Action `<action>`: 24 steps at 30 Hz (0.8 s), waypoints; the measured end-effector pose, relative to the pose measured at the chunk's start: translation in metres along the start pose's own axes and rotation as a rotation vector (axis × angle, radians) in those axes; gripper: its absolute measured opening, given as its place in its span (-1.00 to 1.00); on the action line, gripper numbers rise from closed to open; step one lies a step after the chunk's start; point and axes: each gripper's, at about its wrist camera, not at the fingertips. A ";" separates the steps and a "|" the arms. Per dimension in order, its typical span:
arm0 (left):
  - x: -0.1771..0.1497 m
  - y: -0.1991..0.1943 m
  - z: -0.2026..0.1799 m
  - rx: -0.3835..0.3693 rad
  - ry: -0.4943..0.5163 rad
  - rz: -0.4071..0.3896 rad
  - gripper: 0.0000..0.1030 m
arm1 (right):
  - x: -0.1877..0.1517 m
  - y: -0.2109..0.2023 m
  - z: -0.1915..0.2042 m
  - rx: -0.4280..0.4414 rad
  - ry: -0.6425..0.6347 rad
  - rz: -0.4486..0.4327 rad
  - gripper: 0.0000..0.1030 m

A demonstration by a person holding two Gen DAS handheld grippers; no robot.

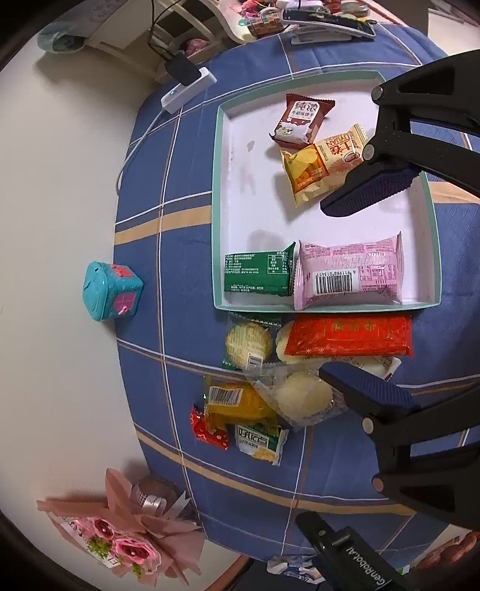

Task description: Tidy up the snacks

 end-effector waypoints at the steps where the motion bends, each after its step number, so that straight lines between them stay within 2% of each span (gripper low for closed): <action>1: 0.000 0.000 0.000 -0.001 -0.003 -0.002 0.82 | 0.000 0.001 0.000 0.001 0.001 -0.001 0.98; 2: 0.000 0.001 0.000 -0.002 -0.006 -0.006 0.90 | 0.000 0.001 -0.001 0.000 0.000 -0.005 1.00; 7: 0.000 0.002 -0.001 -0.010 -0.001 -0.023 0.97 | -0.001 0.003 0.000 0.001 -0.010 -0.003 1.00; 14: 0.002 0.001 -0.004 -0.039 -0.012 -0.038 0.98 | 0.000 0.004 0.001 -0.022 -0.029 -0.005 1.00; 20: -0.002 0.019 -0.014 -0.042 0.011 0.007 0.98 | -0.002 0.011 0.002 0.000 -0.035 0.014 1.00; 24: -0.006 0.036 -0.023 -0.070 0.031 0.054 0.98 | -0.005 0.022 0.005 0.010 -0.040 0.045 1.00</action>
Point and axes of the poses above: each gripper's, at about its wrist camera, not at the fingertips, and y roughly the way its jaws point, z to its left, x to its top, and after that the axes turned 2 degrees about -x, right-handed
